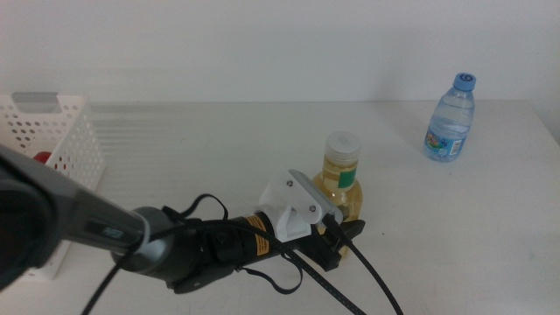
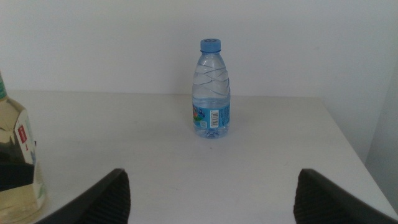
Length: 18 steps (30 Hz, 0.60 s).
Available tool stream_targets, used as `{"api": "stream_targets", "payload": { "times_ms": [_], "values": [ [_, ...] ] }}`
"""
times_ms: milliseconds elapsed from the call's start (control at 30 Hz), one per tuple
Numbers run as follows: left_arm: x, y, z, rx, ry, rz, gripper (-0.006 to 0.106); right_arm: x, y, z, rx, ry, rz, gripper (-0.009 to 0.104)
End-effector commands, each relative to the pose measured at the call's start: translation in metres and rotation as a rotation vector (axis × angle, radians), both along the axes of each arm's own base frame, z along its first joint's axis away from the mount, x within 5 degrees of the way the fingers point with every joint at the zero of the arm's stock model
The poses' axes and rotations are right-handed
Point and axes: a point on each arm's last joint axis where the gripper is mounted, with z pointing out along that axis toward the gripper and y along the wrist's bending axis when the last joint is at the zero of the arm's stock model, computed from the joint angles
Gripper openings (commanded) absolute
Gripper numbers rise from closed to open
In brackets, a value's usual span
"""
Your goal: Use arms to grab the bottles and put them into the dustbin to the left of the table.
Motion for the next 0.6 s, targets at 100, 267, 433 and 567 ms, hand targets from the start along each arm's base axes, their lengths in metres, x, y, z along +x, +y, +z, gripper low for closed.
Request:
{"api": "stream_targets", "payload": {
  "times_ms": [100,267,433,567],
  "values": [
    [-0.005,0.0,0.066,-0.074,-0.1,-0.027,-0.005,-0.004,0.0,0.017,-0.01,-0.132,-0.003,0.073],
    [-0.013,0.007,0.092,-0.027,-0.098,-0.03,-0.005,-0.004,0.0,0.017,-0.01,-0.132,-0.003,0.073],
    [-0.025,0.018,0.112,-0.033,-0.087,-0.003,-0.005,-0.004,0.0,0.017,-0.01,-0.132,-0.003,0.073],
    [-0.036,0.028,0.123,-0.029,-0.099,0.021,-0.005,-0.004,0.0,0.017,-0.01,-0.132,-0.003,0.073]
  ]
}}
